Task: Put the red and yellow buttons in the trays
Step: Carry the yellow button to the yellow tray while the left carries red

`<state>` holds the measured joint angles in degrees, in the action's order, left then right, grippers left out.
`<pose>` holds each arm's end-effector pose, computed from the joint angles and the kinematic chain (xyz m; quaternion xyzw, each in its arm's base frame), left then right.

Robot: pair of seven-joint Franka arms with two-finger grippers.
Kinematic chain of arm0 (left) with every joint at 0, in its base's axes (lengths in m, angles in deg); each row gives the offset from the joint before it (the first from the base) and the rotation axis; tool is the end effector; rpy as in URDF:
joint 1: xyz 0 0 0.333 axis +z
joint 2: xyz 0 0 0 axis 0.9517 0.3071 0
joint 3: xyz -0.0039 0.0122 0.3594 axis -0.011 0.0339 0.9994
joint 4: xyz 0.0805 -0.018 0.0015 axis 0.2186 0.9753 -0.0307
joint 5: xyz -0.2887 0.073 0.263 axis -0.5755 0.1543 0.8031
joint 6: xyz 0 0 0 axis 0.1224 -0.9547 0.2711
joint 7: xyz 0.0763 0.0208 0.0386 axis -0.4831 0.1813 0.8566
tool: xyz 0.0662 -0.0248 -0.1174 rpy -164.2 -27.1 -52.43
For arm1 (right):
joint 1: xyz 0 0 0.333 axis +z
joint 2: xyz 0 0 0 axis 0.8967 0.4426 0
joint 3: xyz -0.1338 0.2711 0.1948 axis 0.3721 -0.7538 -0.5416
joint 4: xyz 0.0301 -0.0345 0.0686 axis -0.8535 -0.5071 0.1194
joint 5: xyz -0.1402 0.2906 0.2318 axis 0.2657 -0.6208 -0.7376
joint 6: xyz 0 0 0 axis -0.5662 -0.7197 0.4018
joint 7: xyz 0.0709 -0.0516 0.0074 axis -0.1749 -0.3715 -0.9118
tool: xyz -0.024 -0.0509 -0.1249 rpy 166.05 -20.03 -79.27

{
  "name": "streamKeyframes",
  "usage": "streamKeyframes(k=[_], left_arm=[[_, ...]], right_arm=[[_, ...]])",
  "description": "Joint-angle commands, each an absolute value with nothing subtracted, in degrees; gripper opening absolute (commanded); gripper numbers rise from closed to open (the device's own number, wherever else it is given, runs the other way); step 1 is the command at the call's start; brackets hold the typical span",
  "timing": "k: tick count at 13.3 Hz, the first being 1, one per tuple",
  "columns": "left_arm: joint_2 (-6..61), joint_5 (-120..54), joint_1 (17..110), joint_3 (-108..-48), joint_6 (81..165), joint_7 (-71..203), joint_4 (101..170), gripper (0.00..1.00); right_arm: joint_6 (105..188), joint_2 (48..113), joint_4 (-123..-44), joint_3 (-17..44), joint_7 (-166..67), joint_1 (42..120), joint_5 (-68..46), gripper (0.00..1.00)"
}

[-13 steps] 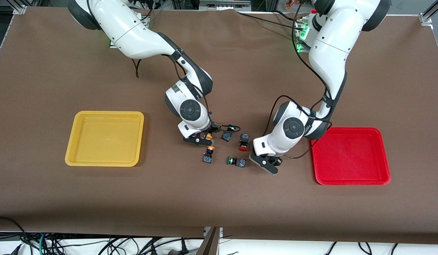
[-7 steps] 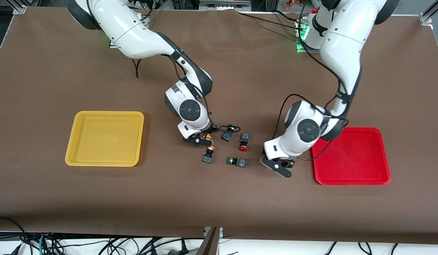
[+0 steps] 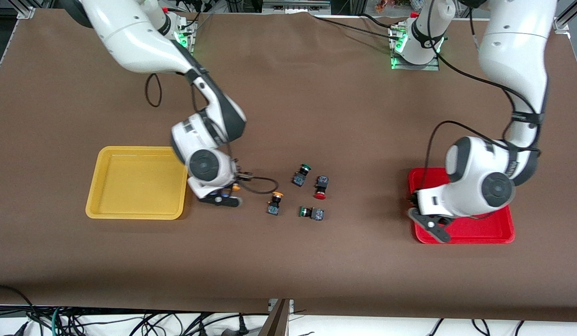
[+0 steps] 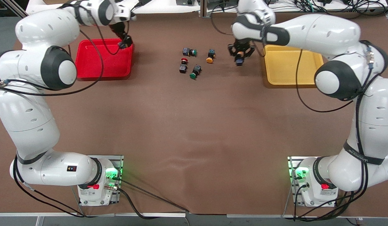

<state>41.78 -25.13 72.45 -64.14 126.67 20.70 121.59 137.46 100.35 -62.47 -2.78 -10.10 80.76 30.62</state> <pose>0.7299 -0.0466 0.2527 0.9325 -0.3565 -0.0345 0.0462 0.6658 0.3124 0.2648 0.9908 -0.0598 -0.1167 0.0320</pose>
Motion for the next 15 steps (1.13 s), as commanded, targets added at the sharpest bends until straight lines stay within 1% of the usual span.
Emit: streamKeyframes(k=[1, 2, 3, 4, 5, 7, 9, 11, 12, 14, 15], left_arm=[[44.1, -26.0, 77.6, -65.3, 127.3, 14.3, 124.3, 0.21], [44.3, -26.0, 77.8, -65.3, 127.6, 14.1, 124.8, 0.24], [44.2, -26.0, 78.0, -65.3, 127.6, 14.1, 125.3, 0.37], [44.2, -26.0, 78.0, -65.3, 127.6, 14.1, 125.3, 0.7], [44.0, -26.0, 77.8, -65.3, 127.5, 14.2, 125.2, 1.0], [42.7, -26.0, 77.5, -65.8, 126.7, 14.1, 125.1, 1.0], [40.5, -26.0, 77.2, -69.0, 125.2, 15.9, 124.2, 1.0], [39.7, -25.9, 76.3, -71.6, 124.8, 23.6, 123.9, 1.0], [39.7, -26.0, 75.5, -73.0, 124.7, 27.6, 123.8, 1.0], [39.7, -26.0, 74.5, -76.5, 124.7, 37.9, 122.7, 1.0], [39.9, -26.0, 73.0, -77.2, 124.7, 43.1, 122.8, 1.0]], right_arm=[[132.0, 96.7, -63.7, 0.9, -17.3, 78.9, 30.9, 0.04], [130.6, 96.0, -63.8, 2.7, -20.5, 78.3, 30.9, 0.04], [129.4, 95.8, -64.0, 4.7, -23.8, 78.1, 30.8, 0.04], [128.5, 95.7, -64.1, 7.0, -27.1, 78.1, 30.5, 0.04], [127.9, 95.6, -64.2, 9.4, -30.8, 77.8, 29.9, 0.04], [127.6, 95.2, -65.3, 13.2, -37.0, 76.2, 28.6, 0.04], [128.3, 95.3, -66.7, 16.9, -38.2, 75.1, 26.3, 0.04], [128.6, 95.7, -68.0, 18.5, -38.2, 74.3, 25.5, 0.05], [130.0, 95.7, -69.7, 18.7, -38.2, 73.8, 25.5, 0.05], [135.5, 95.7, -74.3, 19.8, -39.2, 72.9, 25.4, 0.05], [137.6, 95.7, -75.4, 20.3, -41.2, 72.6, 25.4, 0.05]])
